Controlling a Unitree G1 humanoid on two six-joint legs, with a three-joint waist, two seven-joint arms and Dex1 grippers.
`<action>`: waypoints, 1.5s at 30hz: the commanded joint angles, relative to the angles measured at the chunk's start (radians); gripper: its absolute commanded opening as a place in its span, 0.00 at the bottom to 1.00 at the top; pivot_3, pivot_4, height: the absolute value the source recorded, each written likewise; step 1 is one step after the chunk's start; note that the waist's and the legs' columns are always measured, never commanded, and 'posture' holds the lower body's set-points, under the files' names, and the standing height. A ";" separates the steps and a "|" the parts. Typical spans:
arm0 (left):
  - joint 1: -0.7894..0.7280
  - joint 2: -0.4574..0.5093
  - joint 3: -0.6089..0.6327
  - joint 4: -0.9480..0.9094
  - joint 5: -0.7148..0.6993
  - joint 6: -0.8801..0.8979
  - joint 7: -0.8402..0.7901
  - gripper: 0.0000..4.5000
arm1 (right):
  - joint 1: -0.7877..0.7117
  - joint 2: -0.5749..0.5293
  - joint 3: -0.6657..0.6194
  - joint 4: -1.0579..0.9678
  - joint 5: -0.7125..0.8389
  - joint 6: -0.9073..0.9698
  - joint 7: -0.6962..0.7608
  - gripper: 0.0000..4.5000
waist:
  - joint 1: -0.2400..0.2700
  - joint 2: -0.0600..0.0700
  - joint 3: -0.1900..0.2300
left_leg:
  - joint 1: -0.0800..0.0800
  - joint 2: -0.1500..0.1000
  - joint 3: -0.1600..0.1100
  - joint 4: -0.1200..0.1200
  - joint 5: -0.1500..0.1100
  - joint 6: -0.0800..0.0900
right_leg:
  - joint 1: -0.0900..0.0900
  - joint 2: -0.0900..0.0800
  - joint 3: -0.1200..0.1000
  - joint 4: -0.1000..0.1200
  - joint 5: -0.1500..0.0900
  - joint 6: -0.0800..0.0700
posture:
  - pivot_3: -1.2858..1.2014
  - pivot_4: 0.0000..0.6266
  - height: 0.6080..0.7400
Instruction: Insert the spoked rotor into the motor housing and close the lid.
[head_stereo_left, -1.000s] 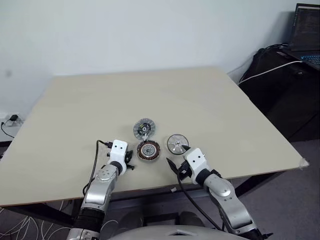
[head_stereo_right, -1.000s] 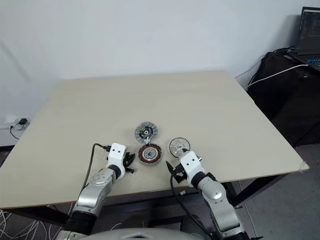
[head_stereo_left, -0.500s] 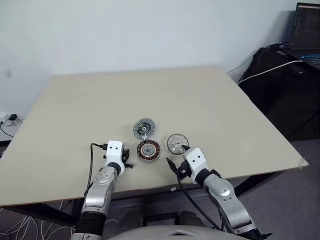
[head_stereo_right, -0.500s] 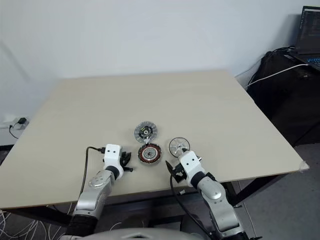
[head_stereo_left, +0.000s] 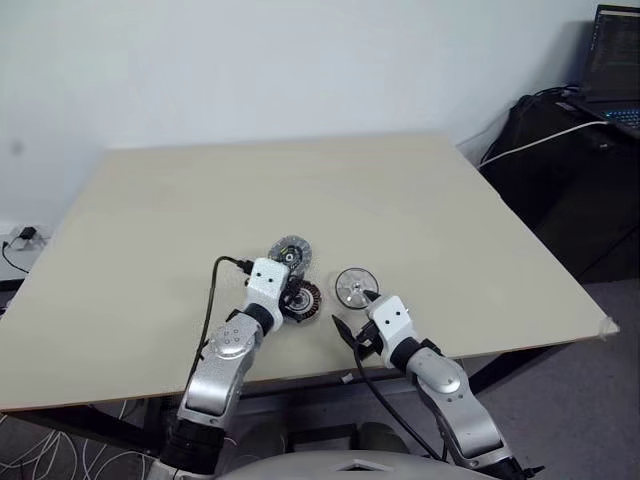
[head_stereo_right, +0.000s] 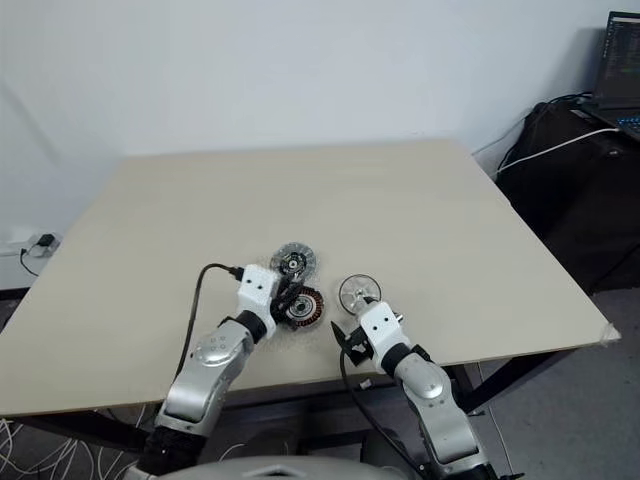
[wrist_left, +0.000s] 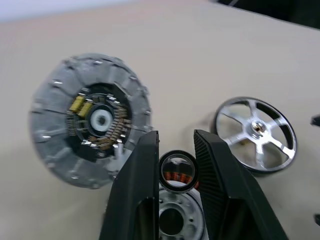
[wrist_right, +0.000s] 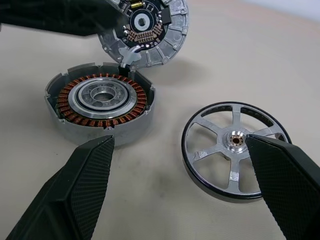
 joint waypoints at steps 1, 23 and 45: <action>-0.041 0.012 -0.013 0.010 0.020 0.028 -0.003 0.15 | -0.007 0.007 -0.012 -0.031 0.007 -0.008 -0.009 1.00 | 0.000 0.000 0.000 | 0.000 0.000 0.000 0.000 0.000 0.000 | 0.000 0.000 0.000 0.000 0.000 0.000 | 0.52 0.00 1.00; -0.054 -0.020 0.012 0.152 -0.002 0.089 -0.009 0.15 | -0.007 0.005 -0.011 -0.036 0.008 -0.008 -0.018 1.00 | 0.001 0.000 0.000 | 0.000 0.000 0.000 0.000 0.000 0.000 | 0.000 0.000 0.000 0.000 0.000 0.000 | 0.52 0.00 1.00; 0.078 -0.035 0.097 -0.037 -0.151 -0.084 -0.053 0.73 | -0.011 0.007 -0.014 -0.030 0.019 -0.014 -0.012 1.00 | 0.001 0.000 0.000 | 0.000 0.000 0.000 0.000 0.000 0.000 | 0.000 -0.001 0.000 0.000 0.000 -0.001 | 0.52 0.00 1.00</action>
